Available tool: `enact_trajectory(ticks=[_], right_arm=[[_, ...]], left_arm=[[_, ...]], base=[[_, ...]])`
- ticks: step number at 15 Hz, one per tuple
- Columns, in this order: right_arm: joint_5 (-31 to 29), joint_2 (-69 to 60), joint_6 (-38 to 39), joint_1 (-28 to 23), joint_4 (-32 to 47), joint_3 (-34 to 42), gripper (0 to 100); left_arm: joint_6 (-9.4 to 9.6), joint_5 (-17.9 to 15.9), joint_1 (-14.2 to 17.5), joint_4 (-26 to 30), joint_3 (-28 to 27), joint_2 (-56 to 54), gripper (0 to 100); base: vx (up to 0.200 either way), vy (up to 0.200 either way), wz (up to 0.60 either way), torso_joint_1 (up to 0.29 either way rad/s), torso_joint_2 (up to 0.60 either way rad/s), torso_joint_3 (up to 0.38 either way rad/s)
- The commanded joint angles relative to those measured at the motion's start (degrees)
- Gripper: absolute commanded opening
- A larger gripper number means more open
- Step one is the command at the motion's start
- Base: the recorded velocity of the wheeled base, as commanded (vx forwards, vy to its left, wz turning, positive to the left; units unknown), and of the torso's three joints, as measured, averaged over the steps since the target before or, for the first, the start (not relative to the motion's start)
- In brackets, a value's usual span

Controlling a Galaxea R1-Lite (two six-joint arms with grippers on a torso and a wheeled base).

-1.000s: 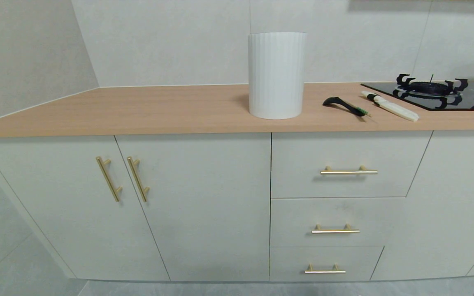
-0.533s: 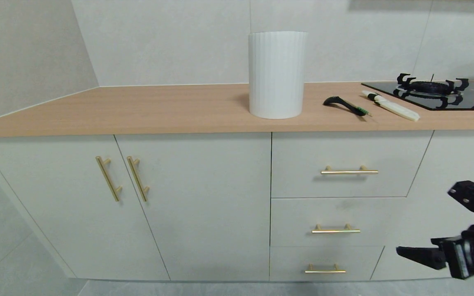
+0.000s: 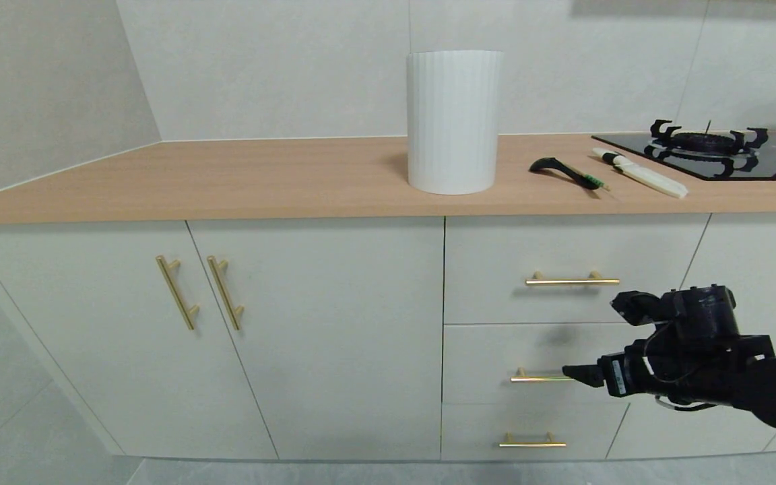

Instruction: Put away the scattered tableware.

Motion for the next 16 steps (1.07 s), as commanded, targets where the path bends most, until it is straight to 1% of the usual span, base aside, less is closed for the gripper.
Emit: enact_trajectory(ticks=[1,4,6,8,11,14,16], right_arm=[[-2.40,10.61,0.18,2.55,-7.65,2.86,100],[-8.55,17.81,0.44,4.49,-17.49,3.21,100],[-10.93,20.45,2.02,4.75,-23.56,3.21,100],[-12.16,21.07,3.34,4.84,-25.40,2.68,100],[-13.21,22.30,5.71,4.75,-25.58,0.66,100],[-16.38,23.18,9.58,4.75,-25.58,-2.41,100],[-16.55,23.79,9.84,4.75,-25.58,-3.82,100]], left_arm=[[0.00,0.01,0.02,-0.01,0.00,-0.01,100],[0.00,0.01,0.02,-0.01,0.00,-0.01,100],[0.00,0.01,0.02,-0.01,0.00,-0.01,100],[0.00,0.01,0.02,-0.01,0.00,-0.01,100],[0.00,0.01,0.02,-0.01,0.00,-0.01,100],[0.00,0.01,0.02,-0.01,0.00,-0.01,100],[0.00,0.01,0.02,-0.01,0.00,-0.01,100]], base=[[0.000,0.000,0.00,0.000,0.00,0.000],[0.000,0.000,0.00,0.000,0.00,0.000],[0.000,0.000,0.00,0.000,0.00,0.000],[0.000,0.000,0.00,0.000,0.00,0.000],[0.000,0.000,0.00,0.000,0.00,0.000],[0.000,0.000,0.00,0.000,0.00,0.000],[0.000,0.000,0.00,0.000,0.00,0.000]])
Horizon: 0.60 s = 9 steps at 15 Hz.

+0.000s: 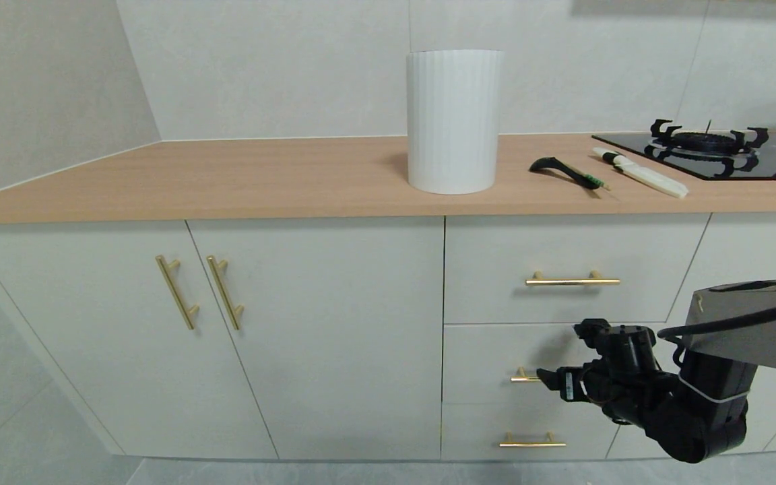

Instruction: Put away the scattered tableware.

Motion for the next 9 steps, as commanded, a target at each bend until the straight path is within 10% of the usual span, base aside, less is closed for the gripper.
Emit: enact_trajectory(ticks=[1,9], right_arm=[[-0.20,0.97,0.02,0.02,-0.02,-0.85,100],[-3.54,6.42,-0.16,0.02,0.07,-5.07,100]], left_arm=[[0.02,-0.02,0.02,-0.01,0.00,-0.01,100],[0.02,-0.02,0.02,-0.01,0.00,-0.01,100]], base=[[0.000,0.000,0.00,0.000,0.00,0.000],[0.000,0.000,0.00,0.000,0.00,0.000]])
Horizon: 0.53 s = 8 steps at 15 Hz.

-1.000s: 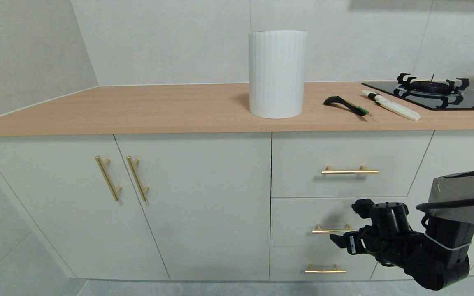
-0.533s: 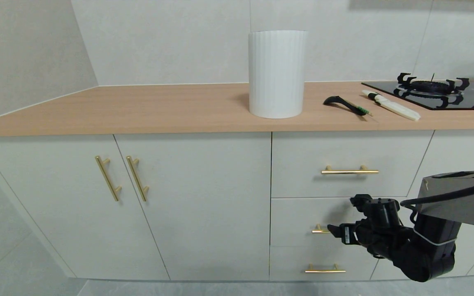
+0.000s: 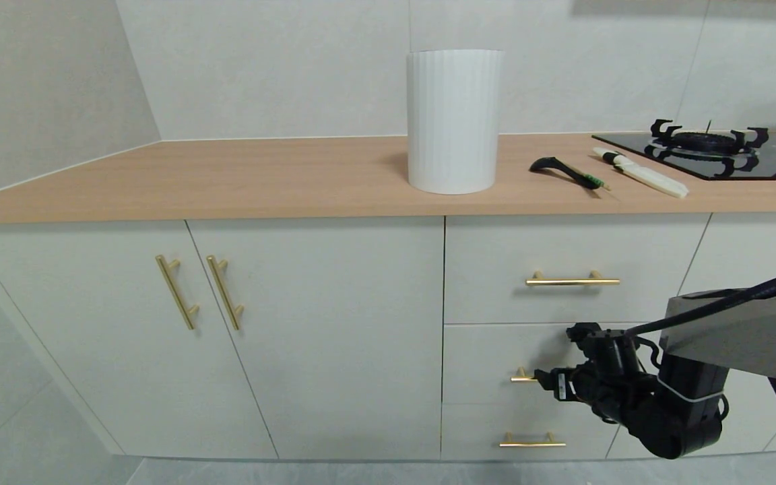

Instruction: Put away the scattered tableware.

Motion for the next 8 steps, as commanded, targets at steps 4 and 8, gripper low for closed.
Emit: enact_trajectory(ticks=[4,8], right_arm=[[-0.10,1.43,-0.46,0.02,0.26,0.94,100],[-0.10,1.52,-0.55,0.02,0.26,1.03,100]], left_arm=[[0.00,-0.02,0.02,0.01,0.00,-0.01,100],[0.09,-0.02,0.02,0.01,0.00,-0.01,100]], base=[[0.000,0.000,0.00,0.000,0.00,0.000],[0.000,0.000,0.00,0.000,0.00,0.000]])
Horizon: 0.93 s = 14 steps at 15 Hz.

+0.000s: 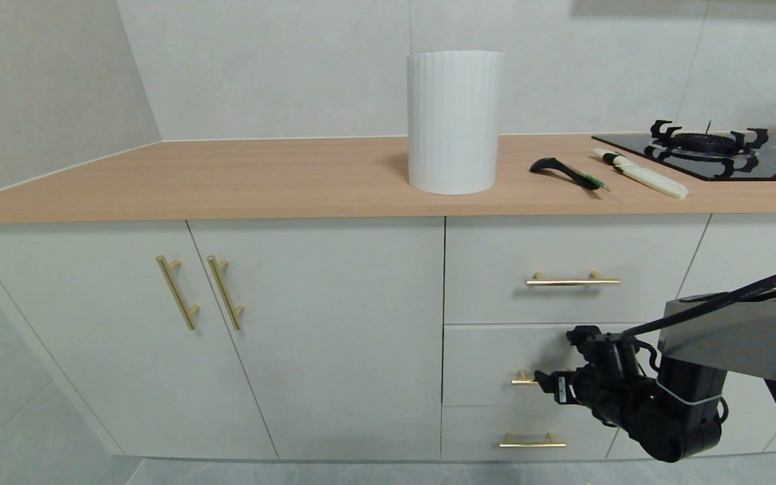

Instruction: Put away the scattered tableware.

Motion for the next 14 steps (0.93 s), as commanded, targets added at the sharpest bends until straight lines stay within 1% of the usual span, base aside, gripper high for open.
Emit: enact_trajectory(ticks=[1,5,6,7,9,10,11,13,14], right_arm=[[-0.02,0.22,-0.05,0.02,0.31,0.12,100],[0.07,-0.66,-0.05,0.02,0.31,1.35,100],[0.25,-4.17,-0.14,0.20,1.45,4.34,100],[0.95,-9.00,-0.23,0.64,4.44,7.59,100],[3.76,-22.80,-0.75,1.78,14.46,10.75,100],[4.38,-26.67,-0.75,2.04,17.27,10.84,100],[4.64,-38.10,-0.75,3.63,26.15,10.31,100],[4.82,-49.87,-0.75,5.03,36.87,7.68,100],[4.82,-53.13,-0.67,5.12,40.48,6.53,100]], left_arm=[[0.02,0.01,0.02,-0.01,0.00,-0.01,100],[0.02,0.01,0.02,-0.01,0.00,-0.01,100],[0.02,0.01,0.02,-0.01,0.00,-0.01,100],[0.02,0.01,0.02,-0.01,0.00,-0.01,100],[0.02,0.01,0.02,-0.01,0.00,-0.01,100],[0.02,0.01,0.02,-0.01,0.00,-0.01,100],[0.02,0.01,0.02,-0.01,0.00,-0.01,100],[0.02,0.01,0.02,-0.01,0.00,-0.01,100],[0.02,0.01,0.02,-0.01,0.00,-0.01,100]], base=[[0.000,0.000,0.00,0.000,0.00,0.000],[0.000,0.000,0.00,0.000,0.00,0.000],[0.000,0.000,0.00,0.000,0.00,0.000],[0.000,0.000,0.00,0.000,0.00,0.000],[0.000,0.000,0.00,0.000,0.00,0.000],[0.000,0.000,0.00,0.000,0.00,0.000],[0.000,0.000,0.00,0.000,0.00,0.000],[0.000,0.000,0.00,0.000,0.00,0.000],[0.000,0.000,0.00,0.000,0.00,0.000]])
